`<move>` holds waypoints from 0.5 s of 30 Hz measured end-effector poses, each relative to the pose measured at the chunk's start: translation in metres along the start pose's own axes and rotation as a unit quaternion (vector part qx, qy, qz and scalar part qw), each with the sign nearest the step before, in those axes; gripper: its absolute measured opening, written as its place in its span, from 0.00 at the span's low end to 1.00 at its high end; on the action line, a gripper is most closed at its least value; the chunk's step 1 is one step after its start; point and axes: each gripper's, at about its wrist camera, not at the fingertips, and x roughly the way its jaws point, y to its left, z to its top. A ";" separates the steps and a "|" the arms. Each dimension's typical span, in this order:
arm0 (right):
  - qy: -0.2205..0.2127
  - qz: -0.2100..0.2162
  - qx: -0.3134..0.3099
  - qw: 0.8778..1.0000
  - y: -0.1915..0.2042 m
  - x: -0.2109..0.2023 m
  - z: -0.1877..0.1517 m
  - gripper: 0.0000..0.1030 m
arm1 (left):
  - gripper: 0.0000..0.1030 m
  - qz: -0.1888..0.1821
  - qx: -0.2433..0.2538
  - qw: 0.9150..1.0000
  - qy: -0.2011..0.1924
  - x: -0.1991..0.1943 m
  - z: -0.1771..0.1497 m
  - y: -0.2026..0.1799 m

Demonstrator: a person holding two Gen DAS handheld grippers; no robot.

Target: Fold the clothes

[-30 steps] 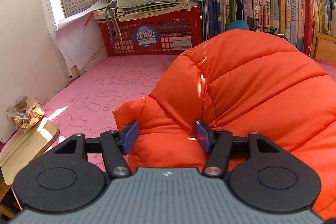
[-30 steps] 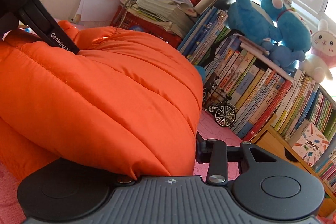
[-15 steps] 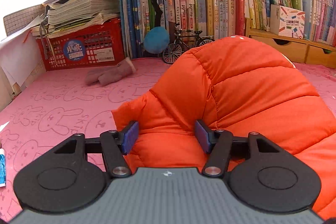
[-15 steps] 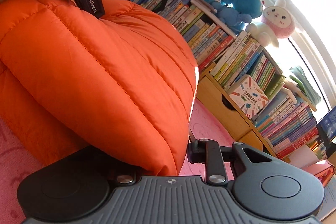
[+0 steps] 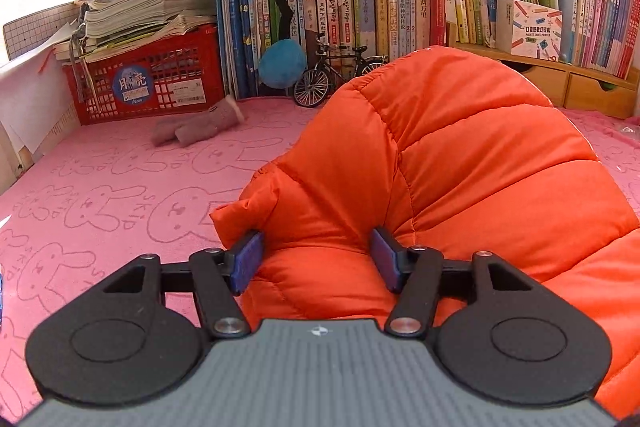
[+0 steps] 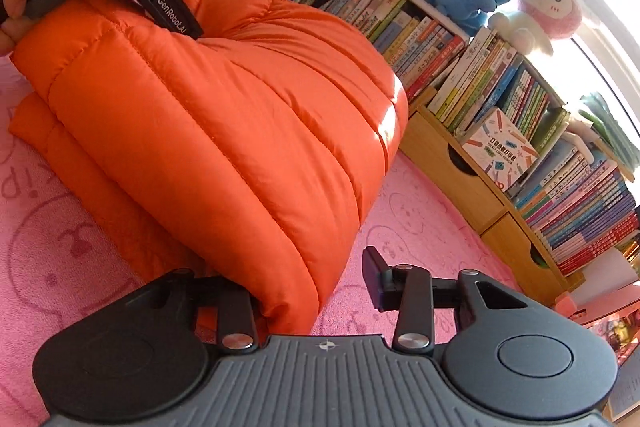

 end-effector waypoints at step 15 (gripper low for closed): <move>-0.043 0.143 0.120 0.981 -0.058 0.022 0.135 0.66 | 0.76 -0.040 -0.167 0.984 0.047 -0.018 -0.008 0.040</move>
